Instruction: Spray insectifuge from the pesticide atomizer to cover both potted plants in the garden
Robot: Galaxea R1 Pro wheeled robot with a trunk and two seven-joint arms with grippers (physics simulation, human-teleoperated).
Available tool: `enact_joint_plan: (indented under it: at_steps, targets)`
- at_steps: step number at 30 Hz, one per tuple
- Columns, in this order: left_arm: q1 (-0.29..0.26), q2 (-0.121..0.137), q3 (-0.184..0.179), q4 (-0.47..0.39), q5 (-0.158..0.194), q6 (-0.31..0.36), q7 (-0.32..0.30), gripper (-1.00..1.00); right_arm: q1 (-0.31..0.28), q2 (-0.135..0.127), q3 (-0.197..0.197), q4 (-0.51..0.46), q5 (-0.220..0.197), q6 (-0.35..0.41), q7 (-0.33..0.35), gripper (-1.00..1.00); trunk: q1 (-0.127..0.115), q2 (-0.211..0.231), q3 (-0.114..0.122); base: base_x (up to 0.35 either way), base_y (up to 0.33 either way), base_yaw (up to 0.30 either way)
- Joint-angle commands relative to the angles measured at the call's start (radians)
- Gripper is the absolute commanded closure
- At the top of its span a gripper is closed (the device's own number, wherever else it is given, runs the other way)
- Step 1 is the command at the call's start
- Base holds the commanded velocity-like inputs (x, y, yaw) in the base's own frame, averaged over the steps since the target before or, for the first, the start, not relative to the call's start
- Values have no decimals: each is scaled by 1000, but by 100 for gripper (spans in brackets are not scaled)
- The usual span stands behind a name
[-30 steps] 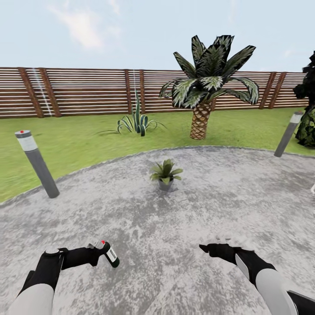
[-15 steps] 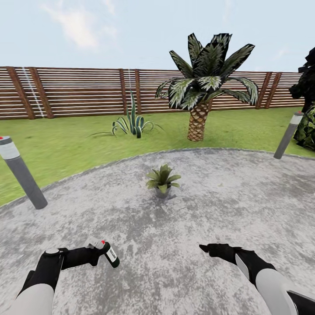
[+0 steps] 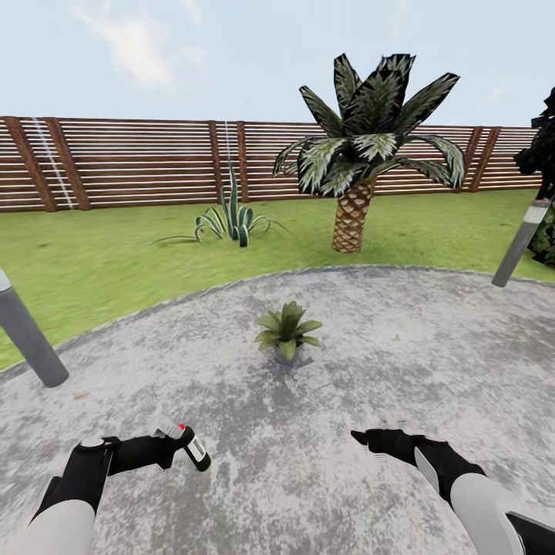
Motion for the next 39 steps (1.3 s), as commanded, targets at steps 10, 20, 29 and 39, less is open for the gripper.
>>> enact_joint_plan:
  at_steps: [10,20,29,39]
  targets:
    - [-1,-1,4,-1,-4,9,-5,100,0,0,-7,-2,7,6,6,-100,0,0,-1,317,0,0]
    - [-1,-1,4,-1,-4,9,-5,100,0,0,-7,-2,7,7,6,-100,0,0,-1,127,0,0]
    - [-1,-1,4,-1,-4,9,-5,100,0,0,-7,-2,7,6,6,-100,0,0,-1,1,0,0]
    - [-1,-1,3,-1,-4,9,-5,100,0,0,-7,-2,8,7,6,-100,-34,63,27,0,0,0]
